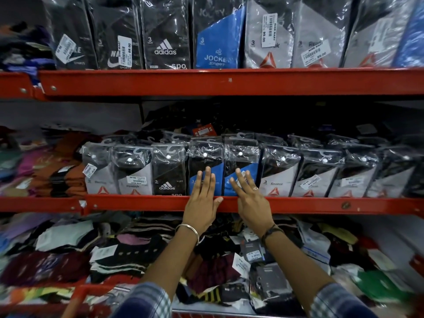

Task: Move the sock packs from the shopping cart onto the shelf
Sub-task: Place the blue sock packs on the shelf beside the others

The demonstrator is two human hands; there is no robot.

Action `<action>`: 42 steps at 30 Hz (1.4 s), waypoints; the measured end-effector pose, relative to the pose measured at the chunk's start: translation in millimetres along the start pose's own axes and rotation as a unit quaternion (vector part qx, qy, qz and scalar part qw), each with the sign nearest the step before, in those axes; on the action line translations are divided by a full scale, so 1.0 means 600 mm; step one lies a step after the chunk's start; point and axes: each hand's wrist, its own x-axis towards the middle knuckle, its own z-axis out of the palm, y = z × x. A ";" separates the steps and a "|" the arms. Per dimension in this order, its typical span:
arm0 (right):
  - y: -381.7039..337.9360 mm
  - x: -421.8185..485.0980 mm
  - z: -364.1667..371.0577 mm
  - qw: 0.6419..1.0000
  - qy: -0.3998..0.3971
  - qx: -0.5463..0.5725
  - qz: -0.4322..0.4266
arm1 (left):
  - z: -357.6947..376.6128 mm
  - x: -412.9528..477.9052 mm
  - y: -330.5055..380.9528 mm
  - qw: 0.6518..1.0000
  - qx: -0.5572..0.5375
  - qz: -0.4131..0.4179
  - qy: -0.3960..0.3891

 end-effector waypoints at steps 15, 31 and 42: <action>0.116 -0.066 -0.093 0.996 0.087 -0.003 -0.009 | -0.061 -0.019 0.118 0.996 0.009 0.061 0.070; 0.379 -0.110 -0.123 0.989 0.032 -0.128 0.066 | 0.022 0.110 0.351 0.987 0.039 0.148 0.047; 0.417 -0.085 -0.090 0.991 0.063 -0.116 0.020 | 0.084 0.133 0.370 0.989 0.080 0.099 0.079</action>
